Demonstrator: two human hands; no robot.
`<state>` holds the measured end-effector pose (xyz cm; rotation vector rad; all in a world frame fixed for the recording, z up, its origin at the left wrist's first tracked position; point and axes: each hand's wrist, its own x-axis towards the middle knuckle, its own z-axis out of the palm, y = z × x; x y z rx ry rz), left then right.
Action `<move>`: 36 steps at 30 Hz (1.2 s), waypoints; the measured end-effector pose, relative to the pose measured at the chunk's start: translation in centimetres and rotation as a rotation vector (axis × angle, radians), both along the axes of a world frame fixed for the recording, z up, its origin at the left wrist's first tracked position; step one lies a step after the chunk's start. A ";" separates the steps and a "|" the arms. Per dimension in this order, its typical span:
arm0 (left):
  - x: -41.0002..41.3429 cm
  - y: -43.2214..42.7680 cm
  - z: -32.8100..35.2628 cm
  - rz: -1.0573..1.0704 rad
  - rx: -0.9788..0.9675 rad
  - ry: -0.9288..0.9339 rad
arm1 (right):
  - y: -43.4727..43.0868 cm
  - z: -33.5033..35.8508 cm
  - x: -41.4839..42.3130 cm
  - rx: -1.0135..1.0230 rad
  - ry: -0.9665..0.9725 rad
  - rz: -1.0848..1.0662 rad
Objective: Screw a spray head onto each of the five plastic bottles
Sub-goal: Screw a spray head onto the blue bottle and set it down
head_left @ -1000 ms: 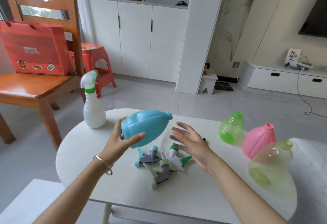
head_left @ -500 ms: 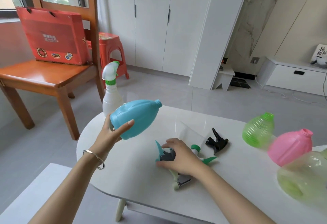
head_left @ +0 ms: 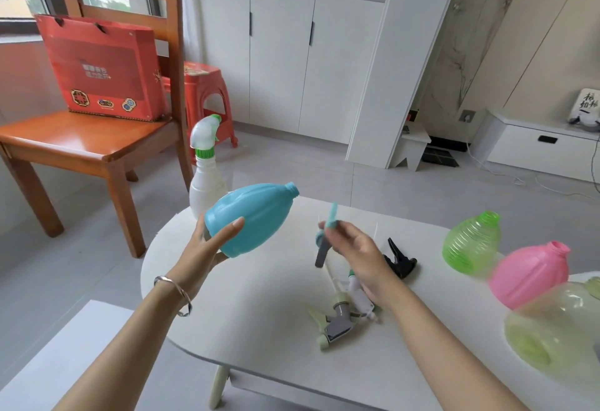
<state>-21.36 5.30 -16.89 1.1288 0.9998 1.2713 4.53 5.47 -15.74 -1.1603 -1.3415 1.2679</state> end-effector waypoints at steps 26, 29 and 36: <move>3.2 -0.8 -0.7 -0.249 -0.107 -0.014 | -2.6 3.7 8.2 -0.191 0.674 -0.117; 3.8 -1.5 -0.5 -0.308 -0.127 -0.009 | -3.0 3.5 7.6 -0.171 0.475 -0.070; 5.4 -2.3 -0.1 -0.365 -0.149 0.022 | -3.7 3.3 5.7 -0.064 0.166 -0.053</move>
